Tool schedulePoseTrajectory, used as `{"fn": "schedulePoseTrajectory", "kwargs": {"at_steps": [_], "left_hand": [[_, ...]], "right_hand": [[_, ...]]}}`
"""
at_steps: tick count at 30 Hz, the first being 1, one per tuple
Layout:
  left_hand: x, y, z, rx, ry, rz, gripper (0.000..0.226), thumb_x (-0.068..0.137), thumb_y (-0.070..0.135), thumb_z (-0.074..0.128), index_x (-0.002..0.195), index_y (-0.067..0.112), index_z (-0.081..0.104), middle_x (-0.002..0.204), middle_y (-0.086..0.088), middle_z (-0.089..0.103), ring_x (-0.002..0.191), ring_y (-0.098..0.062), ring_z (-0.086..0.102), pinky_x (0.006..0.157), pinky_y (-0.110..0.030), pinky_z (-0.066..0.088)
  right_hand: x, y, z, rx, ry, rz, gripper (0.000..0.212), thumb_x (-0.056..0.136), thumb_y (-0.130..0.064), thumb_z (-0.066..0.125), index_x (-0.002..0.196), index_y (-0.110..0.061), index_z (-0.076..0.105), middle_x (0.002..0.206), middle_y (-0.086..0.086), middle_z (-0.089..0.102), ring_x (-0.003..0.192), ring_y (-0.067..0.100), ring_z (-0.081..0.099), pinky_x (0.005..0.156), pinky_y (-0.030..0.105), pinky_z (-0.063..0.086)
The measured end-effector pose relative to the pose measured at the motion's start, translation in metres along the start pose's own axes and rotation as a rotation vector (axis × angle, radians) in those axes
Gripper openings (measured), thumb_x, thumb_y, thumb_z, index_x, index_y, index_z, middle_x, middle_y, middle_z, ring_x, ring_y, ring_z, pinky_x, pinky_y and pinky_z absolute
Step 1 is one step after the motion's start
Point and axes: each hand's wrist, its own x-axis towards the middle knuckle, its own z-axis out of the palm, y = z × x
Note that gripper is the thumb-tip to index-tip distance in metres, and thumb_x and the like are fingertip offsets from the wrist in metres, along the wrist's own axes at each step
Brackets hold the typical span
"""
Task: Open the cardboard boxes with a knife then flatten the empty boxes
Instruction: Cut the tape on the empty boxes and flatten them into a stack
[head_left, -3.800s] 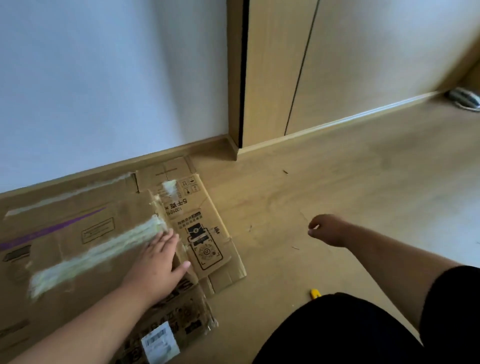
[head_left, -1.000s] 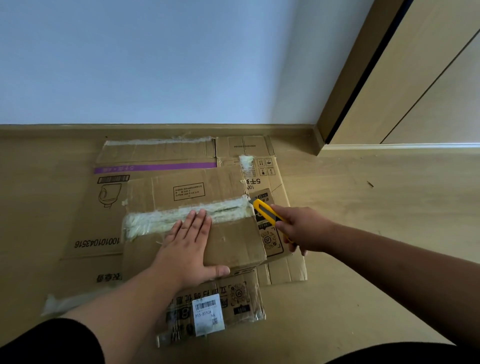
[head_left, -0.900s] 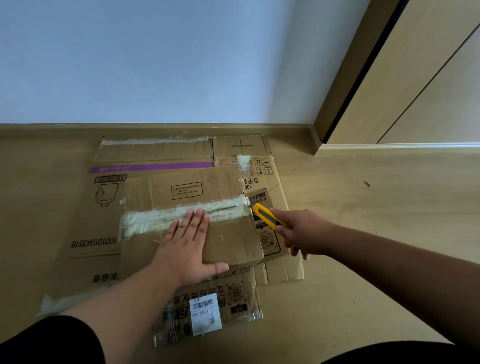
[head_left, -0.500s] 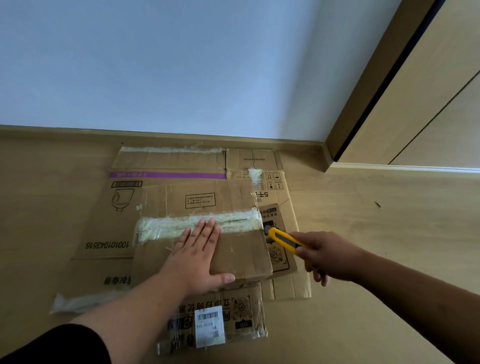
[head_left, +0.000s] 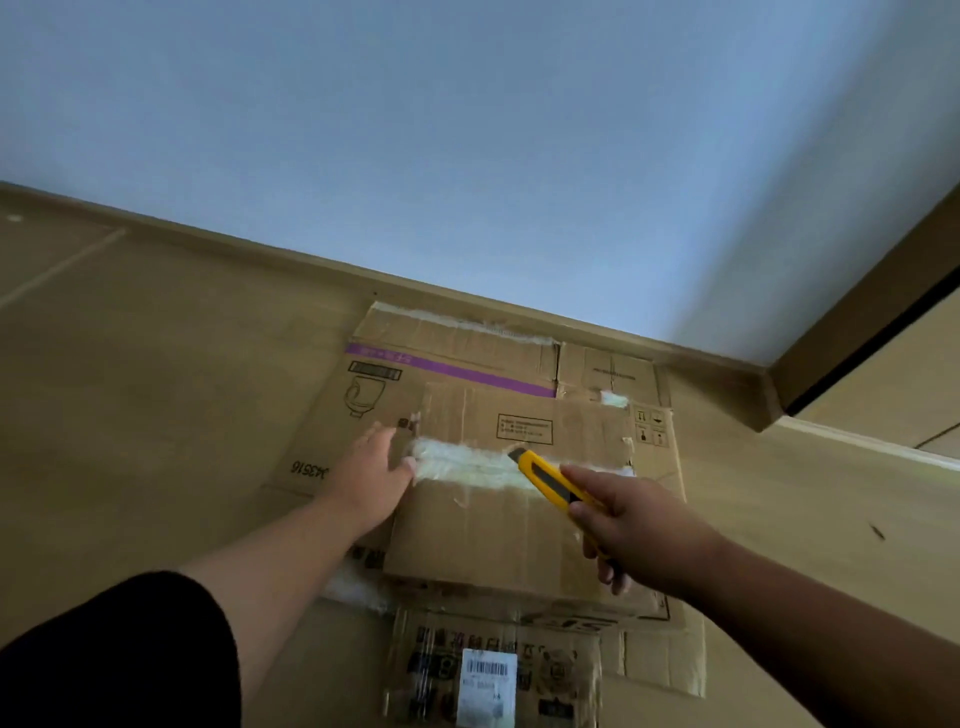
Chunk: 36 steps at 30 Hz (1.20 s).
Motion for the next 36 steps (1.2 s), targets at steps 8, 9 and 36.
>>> {"fn": "schedulePoseTrajectory", "kwargs": {"at_steps": [8, 9, 36], "left_hand": [[0.002, -0.046, -0.009, -0.361, -0.33, -0.1, 0.084, 0.084, 0.044, 0.073, 0.154, 0.029, 0.03, 0.154, -0.001, 0.041, 0.139, -0.02, 0.04, 0.116, -0.045, 0.033], [0.003, -0.047, -0.006, -0.4, -0.362, -0.092, 0.094, 0.076, 0.047, 0.079, 0.154, 0.029, 0.029, 0.154, 0.0, 0.042, 0.139, -0.019, 0.041, 0.116, -0.047, 0.033], [-0.007, -0.063, 0.024, -0.399, -0.456, -0.008, 0.121, 0.074, 0.049, 0.082, 0.154, 0.043, -0.009, 0.162, 0.002, 0.027, 0.147, -0.013, 0.026, 0.119, -0.041, 0.028]], "right_hand": [[0.041, -0.062, 0.066, -0.163, -0.04, -0.056, 0.051, 0.103, -0.027, 0.047, 0.15, -0.04, 0.032, 0.083, 0.002, 0.067, 0.06, 0.014, 0.072, 0.062, 0.032, 0.063], [0.047, -0.066, 0.069, -0.164, -0.033, -0.047, 0.05, 0.103, -0.026, 0.047, 0.15, -0.039, 0.034, 0.082, 0.003, 0.068, 0.058, 0.014, 0.071, 0.061, 0.033, 0.063], [0.101, -0.111, 0.121, -0.721, -0.099, 0.125, 0.026, 0.091, -0.005, 0.056, 0.116, -0.004, 0.048, 0.081, 0.011, 0.071, 0.067, 0.025, 0.074, 0.064, 0.043, 0.063]]}}
